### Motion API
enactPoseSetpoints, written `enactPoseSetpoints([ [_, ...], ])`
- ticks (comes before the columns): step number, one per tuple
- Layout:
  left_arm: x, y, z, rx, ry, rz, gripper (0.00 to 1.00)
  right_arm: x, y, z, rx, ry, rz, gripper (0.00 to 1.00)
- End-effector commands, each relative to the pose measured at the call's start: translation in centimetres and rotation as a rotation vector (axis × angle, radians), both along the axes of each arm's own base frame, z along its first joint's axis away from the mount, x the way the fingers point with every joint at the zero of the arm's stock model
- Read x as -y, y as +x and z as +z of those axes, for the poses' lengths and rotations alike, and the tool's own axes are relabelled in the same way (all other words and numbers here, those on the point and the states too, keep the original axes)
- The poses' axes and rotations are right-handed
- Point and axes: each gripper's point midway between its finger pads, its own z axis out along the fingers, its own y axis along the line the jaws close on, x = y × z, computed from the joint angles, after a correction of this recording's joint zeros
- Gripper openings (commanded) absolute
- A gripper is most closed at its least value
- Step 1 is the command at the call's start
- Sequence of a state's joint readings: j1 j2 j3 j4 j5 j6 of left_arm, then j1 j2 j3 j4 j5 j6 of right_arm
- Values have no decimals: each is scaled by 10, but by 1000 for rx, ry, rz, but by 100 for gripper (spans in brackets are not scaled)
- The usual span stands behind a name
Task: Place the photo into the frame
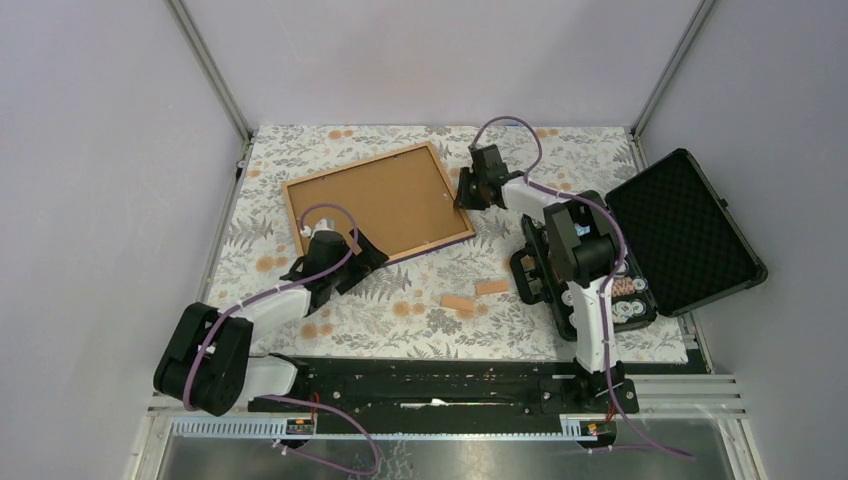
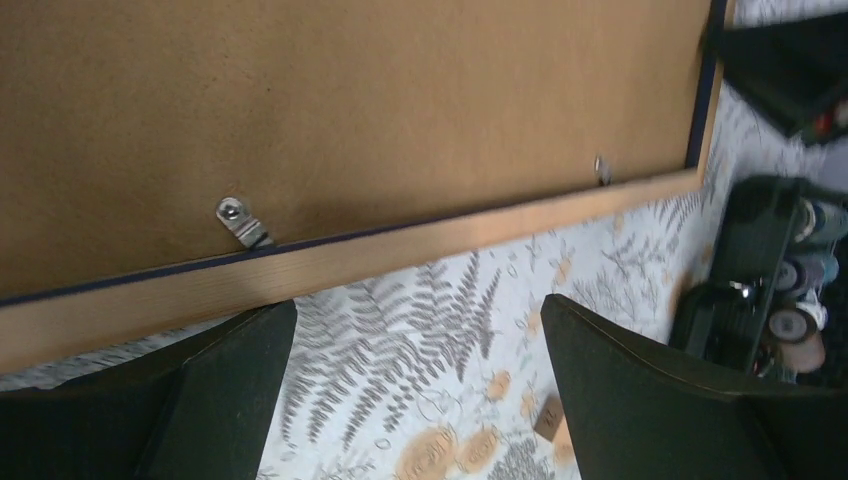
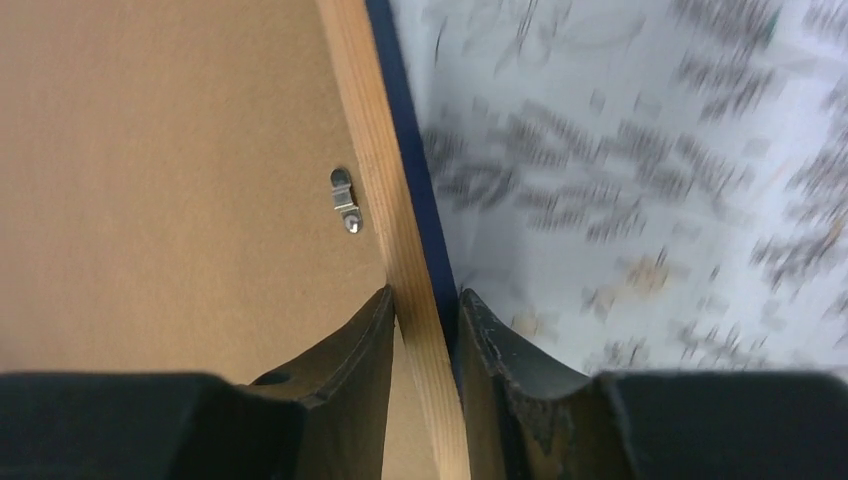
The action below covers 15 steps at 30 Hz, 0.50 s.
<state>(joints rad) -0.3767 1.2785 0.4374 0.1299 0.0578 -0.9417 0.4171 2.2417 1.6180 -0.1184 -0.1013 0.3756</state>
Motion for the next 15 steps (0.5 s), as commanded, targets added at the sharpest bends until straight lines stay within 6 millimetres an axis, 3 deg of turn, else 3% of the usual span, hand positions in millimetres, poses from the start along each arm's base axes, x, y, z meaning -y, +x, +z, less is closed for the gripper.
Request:
enactPoseSetpoints([
  [1, -25, 9, -9, -6, 70, 31, 98, -11, -43, 10, -87, 97, -3, 34],
  [3, -30, 12, -9, -4, 63, 45, 98, -6, -44, 20, -55, 81, 2, 38],
  [6, -25, 5, -14, 5, 21, 28, 98, 6, -36, 26, -3, 20, -25, 61],
  [8, -22, 3, -15, 8, 6, 15, 99, 8, -29, 27, 4, -9, -34, 72],
  [15, -27, 1, -11, 44, 1, 45, 98, 1, -5, 17, -13, -49, -43, 76],
])
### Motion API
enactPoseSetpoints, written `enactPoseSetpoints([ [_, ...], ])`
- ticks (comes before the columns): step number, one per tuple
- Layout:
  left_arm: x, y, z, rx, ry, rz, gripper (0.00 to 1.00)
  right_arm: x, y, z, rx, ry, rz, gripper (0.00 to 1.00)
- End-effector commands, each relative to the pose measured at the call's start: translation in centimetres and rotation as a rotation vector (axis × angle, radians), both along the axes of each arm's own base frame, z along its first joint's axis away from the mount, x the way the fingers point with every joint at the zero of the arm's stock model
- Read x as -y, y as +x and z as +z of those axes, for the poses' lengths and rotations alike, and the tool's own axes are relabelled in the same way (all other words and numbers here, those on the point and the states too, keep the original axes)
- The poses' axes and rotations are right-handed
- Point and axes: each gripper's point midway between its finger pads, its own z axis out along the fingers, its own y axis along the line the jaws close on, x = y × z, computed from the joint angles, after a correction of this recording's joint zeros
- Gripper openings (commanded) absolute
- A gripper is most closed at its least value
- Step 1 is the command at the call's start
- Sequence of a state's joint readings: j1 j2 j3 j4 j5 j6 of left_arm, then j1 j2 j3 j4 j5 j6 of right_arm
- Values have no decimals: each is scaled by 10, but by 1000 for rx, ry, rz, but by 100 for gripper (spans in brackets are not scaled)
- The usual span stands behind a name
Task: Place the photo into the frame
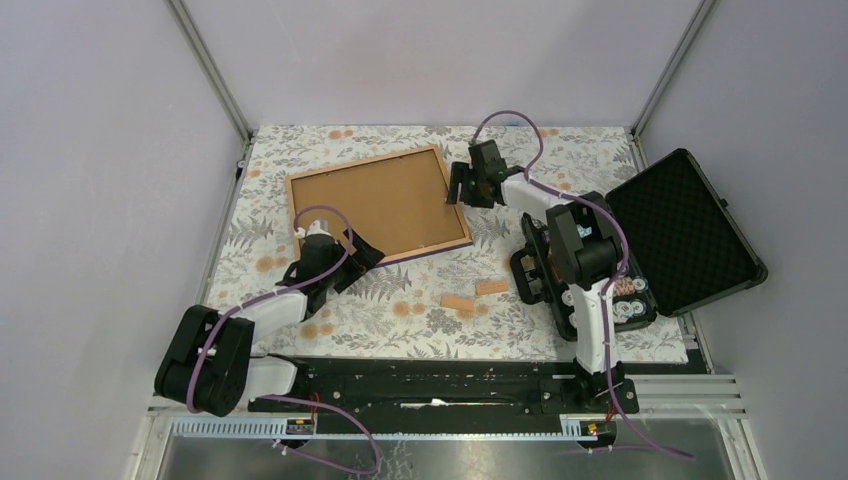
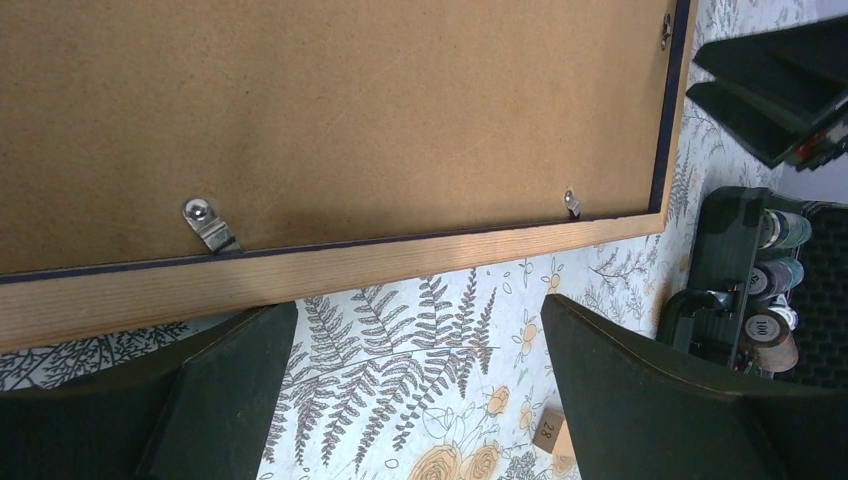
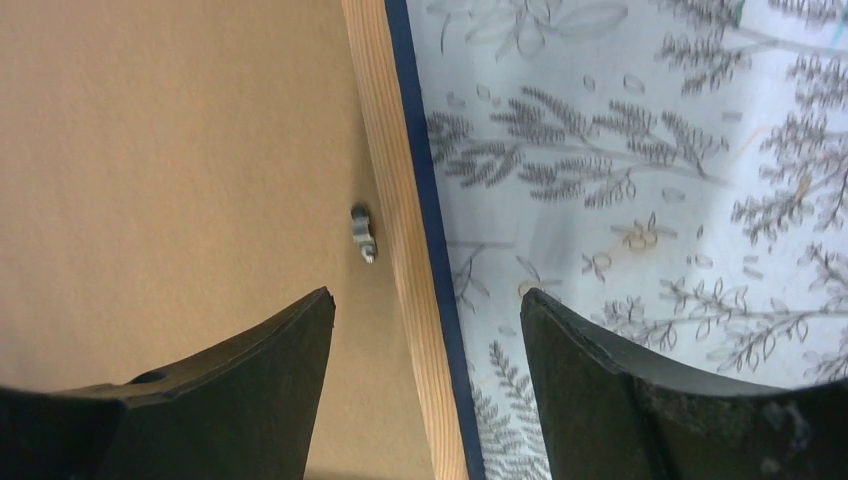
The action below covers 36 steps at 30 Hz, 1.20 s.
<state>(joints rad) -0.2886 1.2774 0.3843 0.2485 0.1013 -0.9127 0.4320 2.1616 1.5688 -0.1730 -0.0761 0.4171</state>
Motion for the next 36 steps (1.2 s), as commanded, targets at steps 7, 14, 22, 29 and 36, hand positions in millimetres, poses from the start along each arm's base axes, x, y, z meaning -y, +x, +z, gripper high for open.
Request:
enactPoseSetpoints([
  [7, -7, -11, -13, -16, 22, 5, 98, -13, 24, -17, -5, -107, -7, 71],
  [14, -7, -10, -14, -23, 25, 3, 98, -16, 22, -28, -12, -203, -17, 60],
  [22, -7, -10, -14, -21, 25, 6, 98, -10, 13, -37, -25, -319, -9, 49],
  [29, -9, -9, -14, -25, 29, 20, 98, -9, 6, -38, -45, -323, -22, 21],
  [36, -14, -6, -16, -43, 51, 51, 99, -16, 3, -23, -23, -245, -35, 0],
])
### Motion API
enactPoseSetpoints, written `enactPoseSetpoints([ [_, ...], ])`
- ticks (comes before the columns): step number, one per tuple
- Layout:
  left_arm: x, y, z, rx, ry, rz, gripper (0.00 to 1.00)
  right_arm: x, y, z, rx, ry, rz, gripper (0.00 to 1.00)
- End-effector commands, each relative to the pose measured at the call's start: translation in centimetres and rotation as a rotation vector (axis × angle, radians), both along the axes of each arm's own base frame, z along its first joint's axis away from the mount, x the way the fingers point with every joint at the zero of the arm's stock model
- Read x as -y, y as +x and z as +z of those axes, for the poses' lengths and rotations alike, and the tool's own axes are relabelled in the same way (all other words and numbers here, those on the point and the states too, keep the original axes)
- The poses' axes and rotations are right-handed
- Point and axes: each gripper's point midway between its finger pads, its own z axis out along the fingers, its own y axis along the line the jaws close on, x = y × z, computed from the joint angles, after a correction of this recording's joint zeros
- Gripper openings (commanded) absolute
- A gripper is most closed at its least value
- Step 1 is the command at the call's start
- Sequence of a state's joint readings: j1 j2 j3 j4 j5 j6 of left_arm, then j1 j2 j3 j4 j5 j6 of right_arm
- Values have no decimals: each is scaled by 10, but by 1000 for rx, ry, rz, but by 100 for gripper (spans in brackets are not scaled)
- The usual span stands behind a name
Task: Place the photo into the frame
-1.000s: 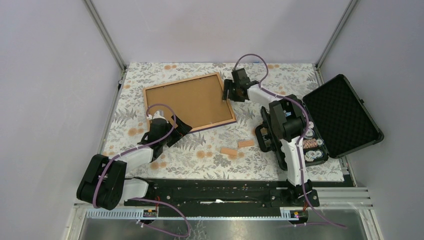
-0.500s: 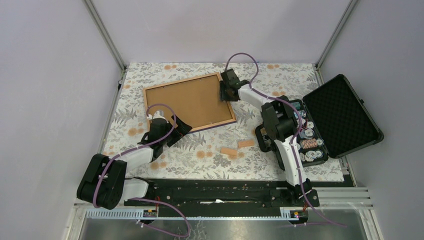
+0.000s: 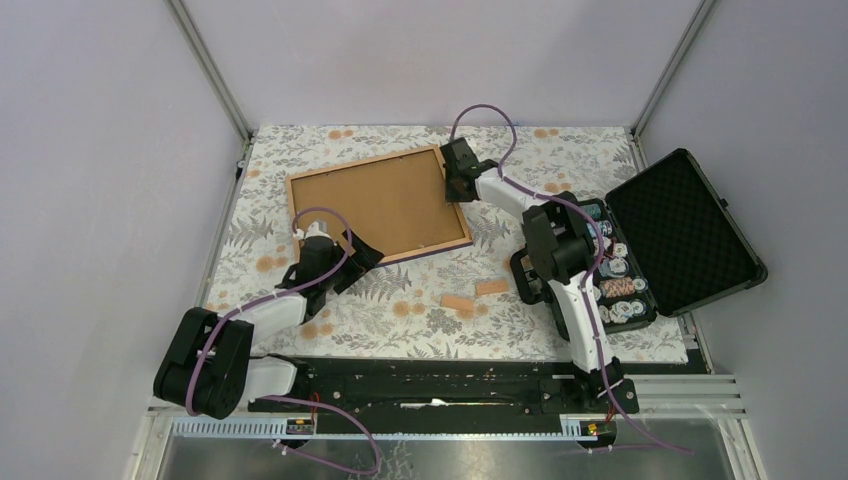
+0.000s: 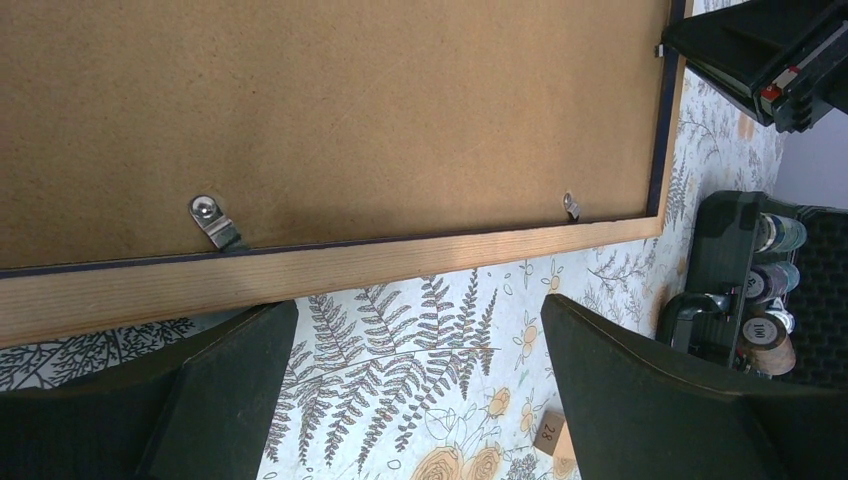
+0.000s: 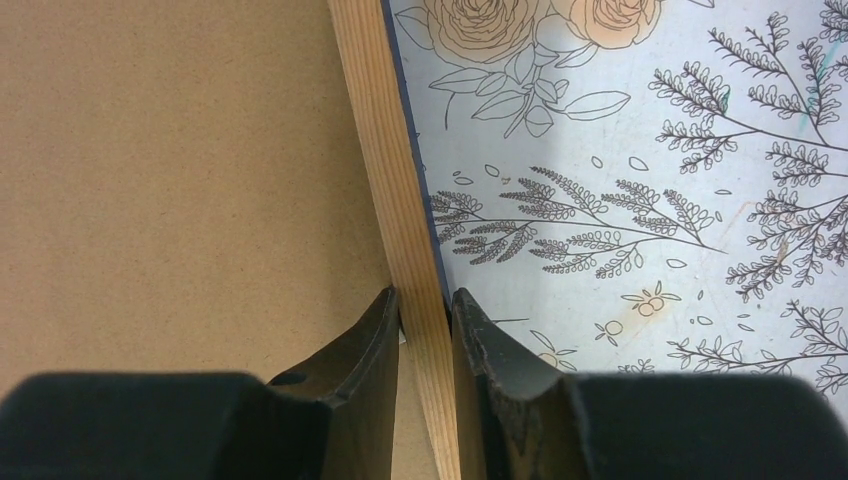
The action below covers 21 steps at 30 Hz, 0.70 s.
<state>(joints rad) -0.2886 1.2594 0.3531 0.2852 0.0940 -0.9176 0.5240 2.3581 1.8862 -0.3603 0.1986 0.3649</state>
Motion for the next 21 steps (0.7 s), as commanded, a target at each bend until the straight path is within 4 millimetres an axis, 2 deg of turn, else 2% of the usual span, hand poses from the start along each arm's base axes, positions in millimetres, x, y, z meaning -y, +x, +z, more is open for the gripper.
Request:
enactPoseSetpoints([
  [1, -13, -3, -16, -71, 61, 48, 99, -3, -29, -6, -71, 35, 0, 0],
  [2, -14, -3, -17, -75, 64, 53, 99, -6, -30, -2, -66, 60, 8, 3],
  [3, -15, -3, -17, -77, 67, 57, 99, -7, -31, 2, -58, 82, 13, 15],
  [4, -16, -3, -17, -79, 69, 63, 99, -8, -32, 5, -53, 101, 16, 32],
  [5, -17, -3, -16, -80, 71, 68, 99, -9, -34, 8, -49, 116, 16, 43],
  [6, -19, -2, -16, -83, 73, 72, 99, -7, -38, 5, -56, 120, 13, 50],
  [8, -21, -2, -16, -88, 75, 78, 99, -7, -43, 5, -61, 147, 14, 55],
  [10, -23, -1, -16, -91, 71, 82, 99, -11, -50, 6, -71, 190, 22, 56],
  [13, -27, 2, -11, -79, 68, 94, 99, -18, -63, 10, -106, 253, 37, 47],
  [15, -32, 7, -6, -59, 74, 110, 99, -19, -80, 11, -129, 300, 33, 41],
  [18, -37, 17, 0, -33, 81, 128, 99, -20, -111, 5, -142, 392, 33, 36],
  [21, -44, 25, -1, -36, 74, 144, 99, -23, -141, -2, -156, 414, 46, 28],
])
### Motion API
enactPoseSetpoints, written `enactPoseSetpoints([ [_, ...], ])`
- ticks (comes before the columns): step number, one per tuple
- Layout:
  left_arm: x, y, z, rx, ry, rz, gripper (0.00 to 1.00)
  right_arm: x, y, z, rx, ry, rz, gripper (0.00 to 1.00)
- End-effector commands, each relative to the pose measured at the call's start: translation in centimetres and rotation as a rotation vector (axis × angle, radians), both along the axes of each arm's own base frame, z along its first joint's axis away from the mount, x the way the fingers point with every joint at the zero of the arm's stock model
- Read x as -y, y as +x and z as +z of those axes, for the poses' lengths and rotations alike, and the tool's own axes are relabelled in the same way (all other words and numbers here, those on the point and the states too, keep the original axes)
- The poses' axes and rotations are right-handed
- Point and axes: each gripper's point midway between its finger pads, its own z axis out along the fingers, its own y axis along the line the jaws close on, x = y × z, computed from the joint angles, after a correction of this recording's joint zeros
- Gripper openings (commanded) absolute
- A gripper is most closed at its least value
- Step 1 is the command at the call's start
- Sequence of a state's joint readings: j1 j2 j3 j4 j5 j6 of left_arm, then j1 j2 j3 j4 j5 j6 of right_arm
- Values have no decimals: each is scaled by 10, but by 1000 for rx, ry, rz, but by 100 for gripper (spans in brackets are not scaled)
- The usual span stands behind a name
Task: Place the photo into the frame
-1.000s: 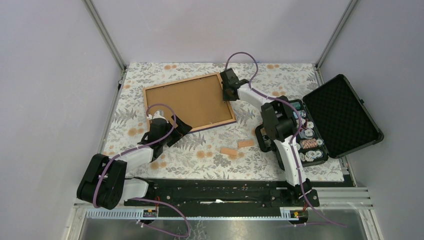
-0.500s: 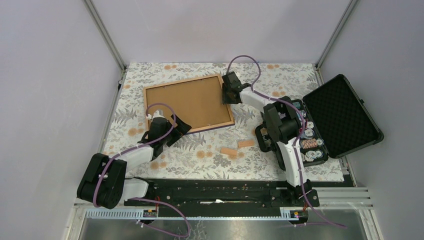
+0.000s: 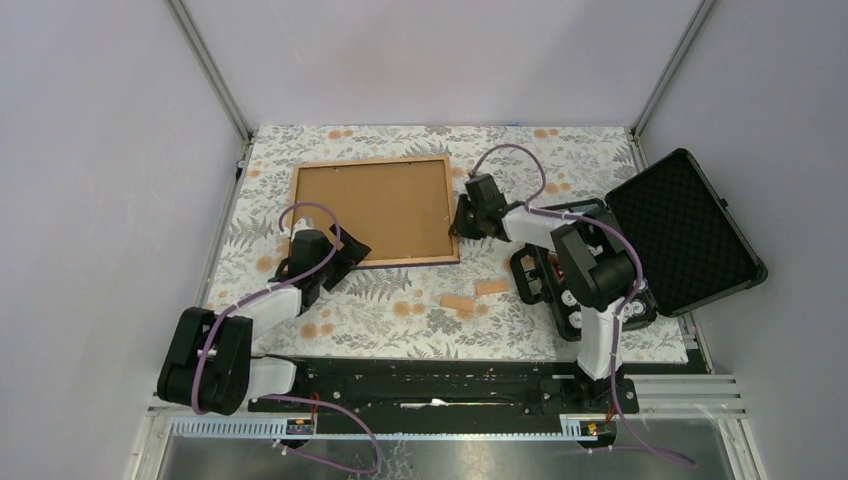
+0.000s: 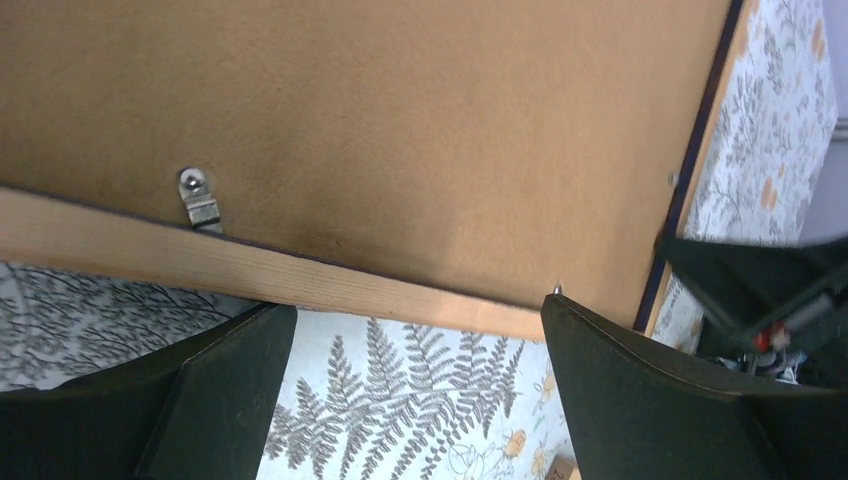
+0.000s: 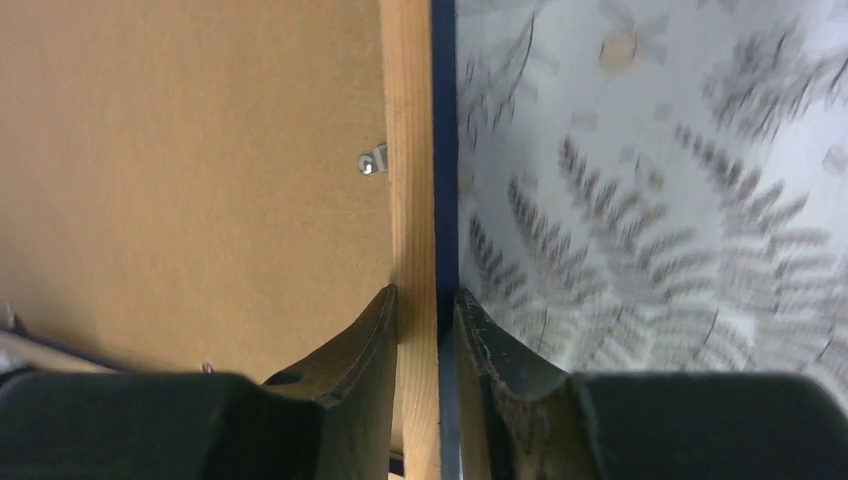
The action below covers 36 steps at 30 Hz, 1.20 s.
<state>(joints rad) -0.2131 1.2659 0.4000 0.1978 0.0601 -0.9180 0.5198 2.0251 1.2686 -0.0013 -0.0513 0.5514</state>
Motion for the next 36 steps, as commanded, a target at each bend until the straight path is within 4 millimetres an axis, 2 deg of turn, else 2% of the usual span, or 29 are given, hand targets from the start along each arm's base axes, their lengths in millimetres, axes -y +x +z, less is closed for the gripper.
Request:
enactPoseSetpoints([
  [1, -19, 16, -1, 2, 37, 46, 99, -22, -59, -2, -77, 92, 63, 25],
  [5, -31, 30, 1, 20, 19, 71, 99, -41, -108, -16, -105, 44, 145, 17],
  [9, -43, 44, 1, 32, 17, 96, 99, -72, -167, -27, -138, 43, 237, 17],
  [12, -52, 52, -2, 33, 15, 114, 98, -94, -188, -20, -147, 77, 296, 26],
  [14, -57, 55, -2, 35, 9, 118, 99, -108, -192, -6, -142, 110, 352, 33],
  [15, -56, 55, -3, 35, 7, 114, 99, -109, -193, 2, -144, 105, 368, 36],
  [16, -59, 54, -4, 34, 2, 119, 99, -113, -187, 17, -111, 110, 380, 41],
  [18, -62, 49, -4, 37, -11, 121, 98, -106, -181, 42, -65, 58, 393, 52],
  [20, -61, 41, -2, 44, -19, 118, 98, -102, -164, 73, 40, 20, 383, 64],
  [23, -56, 24, -2, 54, -53, 112, 99, -89, -130, 112, 224, -93, 348, 83],
  [26, -50, 4, -3, 53, -76, 94, 99, -78, -95, 142, 350, -199, 279, 95],
  [28, -48, -6, 0, 65, -85, 85, 99, -67, -75, 150, 383, -257, 220, 99],
  [31, -47, -21, -1, 75, -87, 85, 99, -55, -48, 160, 388, -252, 151, 100],
  [36, -46, -27, 7, 115, -83, 81, 99, -32, -13, 163, 348, -203, 12, 100],
])
